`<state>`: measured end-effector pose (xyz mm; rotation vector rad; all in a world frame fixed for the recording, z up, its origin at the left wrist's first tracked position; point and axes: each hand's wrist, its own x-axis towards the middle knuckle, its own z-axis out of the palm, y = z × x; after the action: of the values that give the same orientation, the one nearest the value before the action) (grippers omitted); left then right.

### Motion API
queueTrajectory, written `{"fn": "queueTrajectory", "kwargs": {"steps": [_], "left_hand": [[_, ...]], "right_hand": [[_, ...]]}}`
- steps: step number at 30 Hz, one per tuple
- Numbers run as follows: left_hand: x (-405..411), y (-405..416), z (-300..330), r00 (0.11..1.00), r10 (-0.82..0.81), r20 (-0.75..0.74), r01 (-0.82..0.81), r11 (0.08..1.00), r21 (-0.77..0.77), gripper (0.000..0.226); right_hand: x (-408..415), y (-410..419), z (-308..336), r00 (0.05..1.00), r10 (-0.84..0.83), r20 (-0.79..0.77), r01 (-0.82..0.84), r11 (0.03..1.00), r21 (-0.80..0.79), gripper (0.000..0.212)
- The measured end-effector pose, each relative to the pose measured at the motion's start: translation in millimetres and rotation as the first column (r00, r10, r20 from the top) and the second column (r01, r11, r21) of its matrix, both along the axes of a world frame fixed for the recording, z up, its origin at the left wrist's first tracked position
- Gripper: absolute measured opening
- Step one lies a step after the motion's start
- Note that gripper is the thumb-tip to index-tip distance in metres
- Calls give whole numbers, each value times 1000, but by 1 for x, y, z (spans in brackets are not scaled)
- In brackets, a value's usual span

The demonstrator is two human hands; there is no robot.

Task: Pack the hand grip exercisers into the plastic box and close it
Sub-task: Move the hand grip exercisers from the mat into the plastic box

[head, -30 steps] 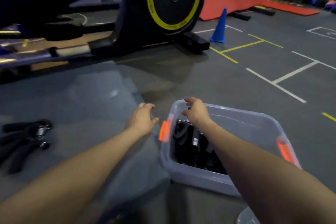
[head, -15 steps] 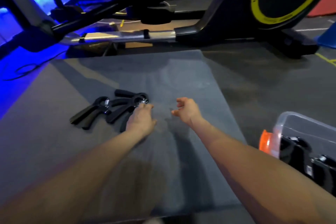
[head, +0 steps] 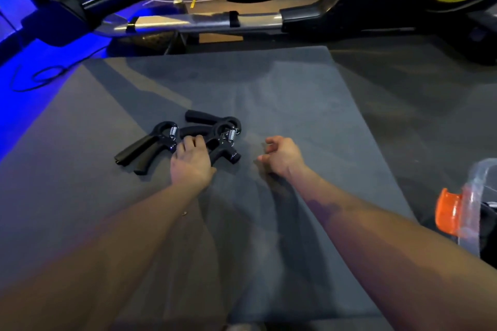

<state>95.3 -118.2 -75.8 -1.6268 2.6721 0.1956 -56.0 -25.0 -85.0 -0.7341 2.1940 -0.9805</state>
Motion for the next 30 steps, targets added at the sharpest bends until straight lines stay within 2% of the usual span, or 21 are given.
{"fn": "queueTrajectory", "kwargs": {"steps": [4, 7, 10, 12, 15, 19, 23, 25, 30], "left_hand": [[-9, 5, 10, 997, 62, 34, -64, 997, 53, 73], [-19, 14, 20, 997, 71, -17, -68, 988, 140, 71], [-37, 25, 35, 971, 71, -230, -18, 974, 226, 62], [-53, 39, 48, 902, 106, -419, 53, 935, 351, 48], [-78, 70, 63, 766, 216, -605, 243, 775, 584, 32], [-113, 120, 80, 680, 328, -655, 435, 539, 721, 6], [-147, 172, 94, 601, 451, -660, 594, 300, 746, 18], [-162, 196, 95, 584, 476, -657, 634, 238, 736, 23], [-196, 254, 97, 600, 443, -666, 652, 212, 728, 29]], "right_hand": [[-1, 2, 1, 998, -28, 55, 30, 999, -28, 53], [-4, 9, 10, 995, -56, 88, 61, 996, -61, 49], [-13, 24, 25, 992, -68, 109, 78, 993, -93, 47], [-22, 40, 37, 990, -83, 113, 96, 988, -118, 47], [-39, 72, 54, 985, -109, 130, 131, 977, -171, 48], [-62, 126, 76, 968, -168, 185, 215, 936, -280, 49], [-86, 182, 85, 946, -232, 225, 299, 894, -334, 45], [-96, 209, 89, 932, -246, 266, 333, 869, -366, 40], [-119, 272, 103, 903, -339, 262, 421, 817, -394, 40]]}}
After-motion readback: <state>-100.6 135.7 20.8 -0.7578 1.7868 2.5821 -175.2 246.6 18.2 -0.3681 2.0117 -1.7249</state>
